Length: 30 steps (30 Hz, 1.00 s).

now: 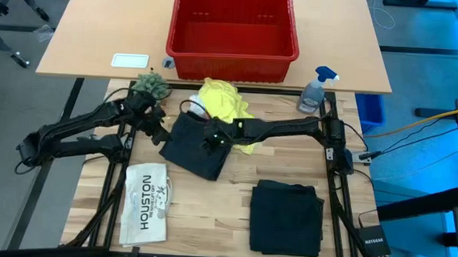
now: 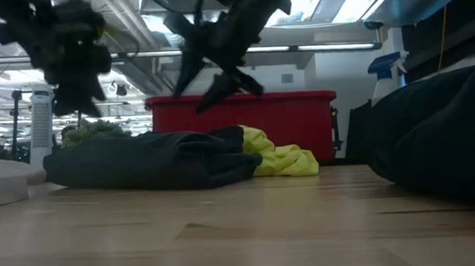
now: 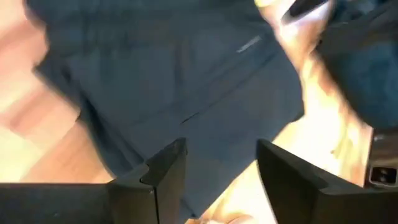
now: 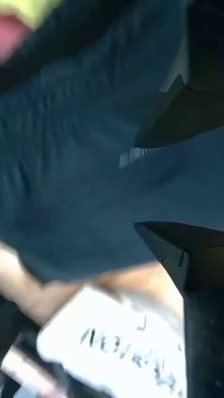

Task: Fold laundry
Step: Stack the dark blue short on top of the black jean

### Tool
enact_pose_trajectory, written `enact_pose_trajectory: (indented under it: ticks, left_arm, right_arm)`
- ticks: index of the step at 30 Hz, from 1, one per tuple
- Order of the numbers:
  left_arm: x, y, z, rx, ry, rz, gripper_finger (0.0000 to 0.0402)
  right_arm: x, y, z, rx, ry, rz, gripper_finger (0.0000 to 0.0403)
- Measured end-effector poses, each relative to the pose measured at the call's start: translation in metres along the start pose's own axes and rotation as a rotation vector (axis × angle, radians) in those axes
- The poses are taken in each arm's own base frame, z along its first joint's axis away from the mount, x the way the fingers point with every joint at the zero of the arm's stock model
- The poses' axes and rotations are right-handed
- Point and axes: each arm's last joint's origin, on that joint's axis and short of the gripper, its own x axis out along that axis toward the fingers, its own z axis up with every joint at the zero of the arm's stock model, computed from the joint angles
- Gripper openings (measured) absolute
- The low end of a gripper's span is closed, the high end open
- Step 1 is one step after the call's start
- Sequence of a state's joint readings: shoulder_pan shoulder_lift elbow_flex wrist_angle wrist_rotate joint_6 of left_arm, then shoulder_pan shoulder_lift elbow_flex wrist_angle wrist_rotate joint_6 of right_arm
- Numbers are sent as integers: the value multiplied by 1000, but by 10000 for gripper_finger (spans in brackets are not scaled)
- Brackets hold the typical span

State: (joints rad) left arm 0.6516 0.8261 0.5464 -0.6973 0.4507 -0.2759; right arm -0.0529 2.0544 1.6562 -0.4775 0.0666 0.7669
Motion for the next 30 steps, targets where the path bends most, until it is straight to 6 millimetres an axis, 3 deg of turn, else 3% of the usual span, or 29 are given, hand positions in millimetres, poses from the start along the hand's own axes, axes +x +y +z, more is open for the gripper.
enact_pose_trajectory:
  ticks: [8, 16, 25, 30]
  left_arm:
    - [24, 15, 6, -113, -2, 147, 243]
    - [46, 28, 10, -154, 76, 214, 259]
    - [84, 44, 13, -221, 191, 242, 259]
    - [100, 44, 11, -234, 263, 204, 226]
  right_arm:
    - [-33, -19, 29, -74, -12, 23, 195]
    - [-67, -48, 54, -149, -28, -29, 195]
    - [-77, -74, 68, -175, 22, -5, 195]
    - [-77, -74, 70, -202, 30, 28, 195]
